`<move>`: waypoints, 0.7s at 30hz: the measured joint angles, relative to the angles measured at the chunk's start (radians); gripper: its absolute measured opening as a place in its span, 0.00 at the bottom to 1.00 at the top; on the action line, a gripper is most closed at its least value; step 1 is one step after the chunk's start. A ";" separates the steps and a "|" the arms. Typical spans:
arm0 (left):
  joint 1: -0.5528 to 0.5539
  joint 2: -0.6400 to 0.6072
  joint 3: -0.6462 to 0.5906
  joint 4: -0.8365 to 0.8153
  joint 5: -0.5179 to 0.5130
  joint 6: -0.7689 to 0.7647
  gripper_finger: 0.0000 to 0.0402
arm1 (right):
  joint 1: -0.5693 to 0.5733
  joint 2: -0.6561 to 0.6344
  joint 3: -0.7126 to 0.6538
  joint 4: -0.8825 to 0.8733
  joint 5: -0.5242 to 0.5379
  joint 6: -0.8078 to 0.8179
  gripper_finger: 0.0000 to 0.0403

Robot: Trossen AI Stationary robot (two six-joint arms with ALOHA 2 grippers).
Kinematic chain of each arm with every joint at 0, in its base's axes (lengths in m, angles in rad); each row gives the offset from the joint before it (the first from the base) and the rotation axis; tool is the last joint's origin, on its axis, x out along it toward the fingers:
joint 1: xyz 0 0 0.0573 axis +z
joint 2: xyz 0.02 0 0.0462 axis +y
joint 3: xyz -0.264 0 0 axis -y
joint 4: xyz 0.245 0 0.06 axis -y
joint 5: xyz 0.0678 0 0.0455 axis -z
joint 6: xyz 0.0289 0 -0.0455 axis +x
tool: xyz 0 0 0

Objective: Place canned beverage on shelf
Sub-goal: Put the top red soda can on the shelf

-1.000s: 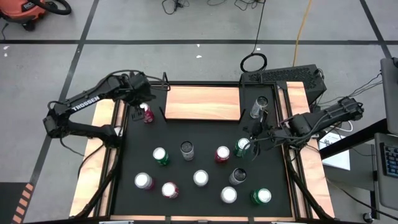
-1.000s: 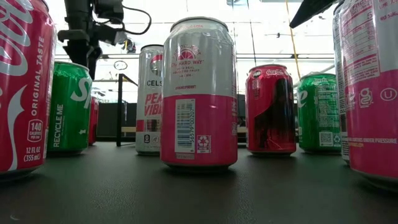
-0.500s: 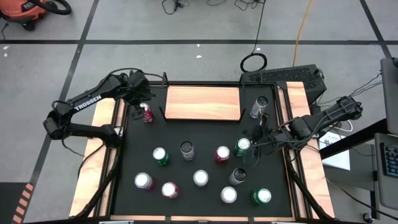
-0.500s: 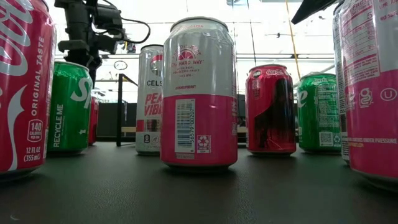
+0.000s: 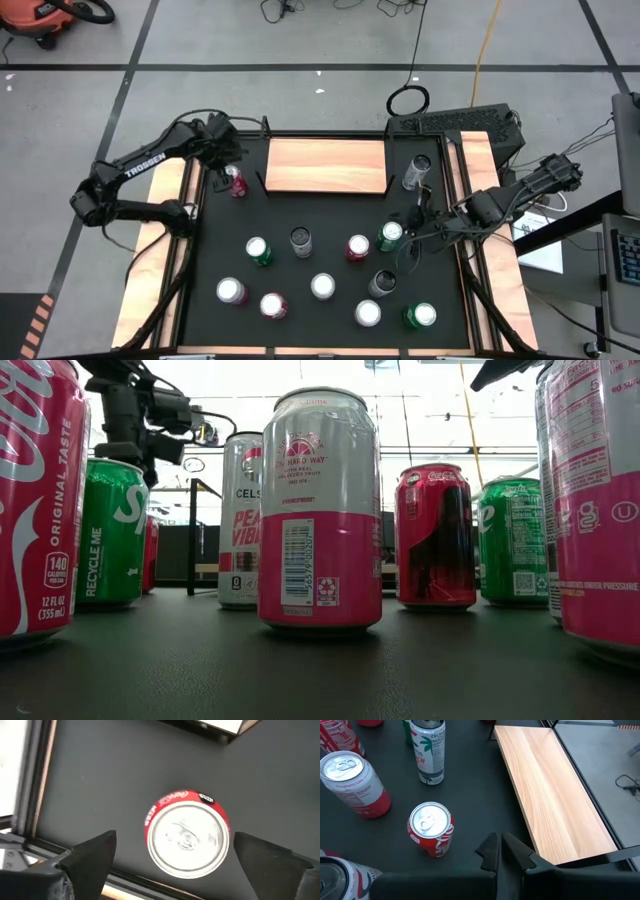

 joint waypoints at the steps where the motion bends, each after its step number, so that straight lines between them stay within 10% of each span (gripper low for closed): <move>1: 0.000 0.000 -0.009 0.000 0.004 -0.003 0.98 | 0.000 0.000 0.000 0.000 0.000 0.000 0.00; 21: -0.001 0.000 -0.058 0.044 0.001 -0.164 0.98 | 0.000 0.000 0.000 0.000 0.000 -0.025 0.00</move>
